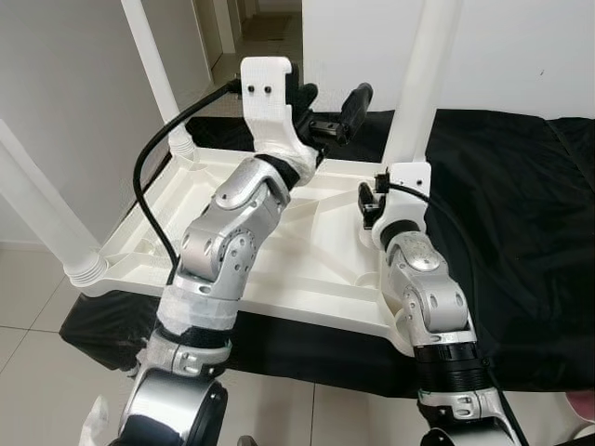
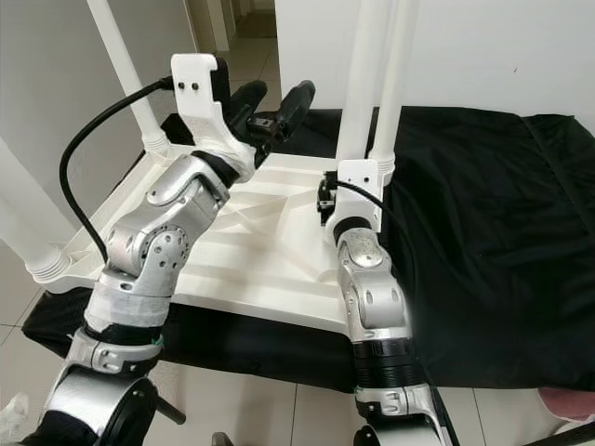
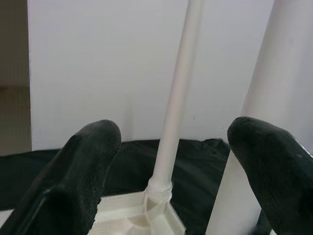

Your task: Building children table

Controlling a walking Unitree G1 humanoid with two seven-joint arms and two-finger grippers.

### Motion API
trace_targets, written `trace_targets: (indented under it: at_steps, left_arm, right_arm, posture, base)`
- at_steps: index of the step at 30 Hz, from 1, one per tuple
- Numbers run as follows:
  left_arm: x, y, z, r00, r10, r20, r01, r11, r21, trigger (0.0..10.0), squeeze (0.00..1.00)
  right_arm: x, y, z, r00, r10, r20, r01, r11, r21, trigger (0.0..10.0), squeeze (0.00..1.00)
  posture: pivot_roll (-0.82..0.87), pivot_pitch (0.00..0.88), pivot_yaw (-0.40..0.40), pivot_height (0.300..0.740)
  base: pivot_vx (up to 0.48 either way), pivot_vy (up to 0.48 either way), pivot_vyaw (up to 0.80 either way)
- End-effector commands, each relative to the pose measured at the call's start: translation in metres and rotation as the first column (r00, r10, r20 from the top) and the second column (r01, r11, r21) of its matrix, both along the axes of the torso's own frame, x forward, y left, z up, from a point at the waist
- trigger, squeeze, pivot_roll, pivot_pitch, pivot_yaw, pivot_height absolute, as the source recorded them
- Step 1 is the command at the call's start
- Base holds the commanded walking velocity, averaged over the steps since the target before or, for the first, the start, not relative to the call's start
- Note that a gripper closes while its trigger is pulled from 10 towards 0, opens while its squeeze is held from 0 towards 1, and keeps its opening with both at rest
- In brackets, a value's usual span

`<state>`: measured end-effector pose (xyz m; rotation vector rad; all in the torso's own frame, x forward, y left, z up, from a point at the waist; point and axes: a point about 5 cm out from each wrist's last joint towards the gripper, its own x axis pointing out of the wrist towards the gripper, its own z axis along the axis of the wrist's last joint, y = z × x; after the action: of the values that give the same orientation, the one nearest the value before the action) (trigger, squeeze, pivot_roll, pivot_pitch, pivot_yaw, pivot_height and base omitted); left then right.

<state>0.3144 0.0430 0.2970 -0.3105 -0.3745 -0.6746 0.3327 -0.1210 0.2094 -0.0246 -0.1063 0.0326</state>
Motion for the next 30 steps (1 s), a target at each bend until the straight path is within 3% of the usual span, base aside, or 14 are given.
trace_targets:
  at_steps: [1,9,17,20,25,30]
  left_arm:
    - [-0.005,0.0,-0.005,0.998,-0.054,0.024,0.053,0.997,0.052,10.0,0.0]
    - [-0.015,0.002,-0.028,0.996,-0.087,0.03,0.082,0.988,0.129,10.0,0.0]
    - [-0.026,0.004,-0.086,0.995,-0.067,0.075,0.036,0.933,0.359,10.0,0.0]
    - [-0.035,0.008,-0.104,0.993,-0.121,0.014,0.109,0.933,0.344,10.0,0.0]
    - [-0.048,0.009,-0.106,0.975,-0.222,0.03,0.198,0.915,0.351,10.0,0.0]
    - [-0.06,0.003,-0.124,0.953,-0.301,0.033,0.248,0.839,0.485,10.0,0.0]
  right_arm:
    - [-0.003,0.002,0.008,0.998,0.003,0.056,-0.003,1.0,0.001,10.0,0.0]
    - [-0.007,-0.005,0.014,0.993,-0.024,0.116,0.02,0.999,0.037,10.0,0.0]
    - [-0.007,-0.012,-0.002,0.994,-0.018,0.106,0.017,1.0,0.005,10.0,0.0]
    - [-0.004,-0.01,-0.004,0.994,0.002,0.106,0.0,1.0,-0.021,10.0,0.0]
    - [-0.004,-0.011,-0.007,0.995,0.004,0.102,0.0,0.999,-0.046,10.0,0.0]
    - [-0.006,-0.019,-0.011,0.995,-0.038,0.088,0.041,0.998,-0.036,10.0,0.0]
  posture:
    - [-0.09,0.023,0.109,0.74]
    - [-0.09,0.028,0.097,0.74]
    - [-0.04,0.003,0.085,0.74]
    - [-0.01,0.02,0.09,0.74]
    - [-0.01,0.034,0.09,0.74]
    - [-0.01,0.06,0.09,0.74]
  base:
    - [0.0,0.0,0.0]
    - [0.0,0.0,0.0]
    - [0.0,0.0,0.0]
    - [0.0,0.0,0.0]
    - [0.0,0.0,0.0]
    - [0.0,0.0,0.0]
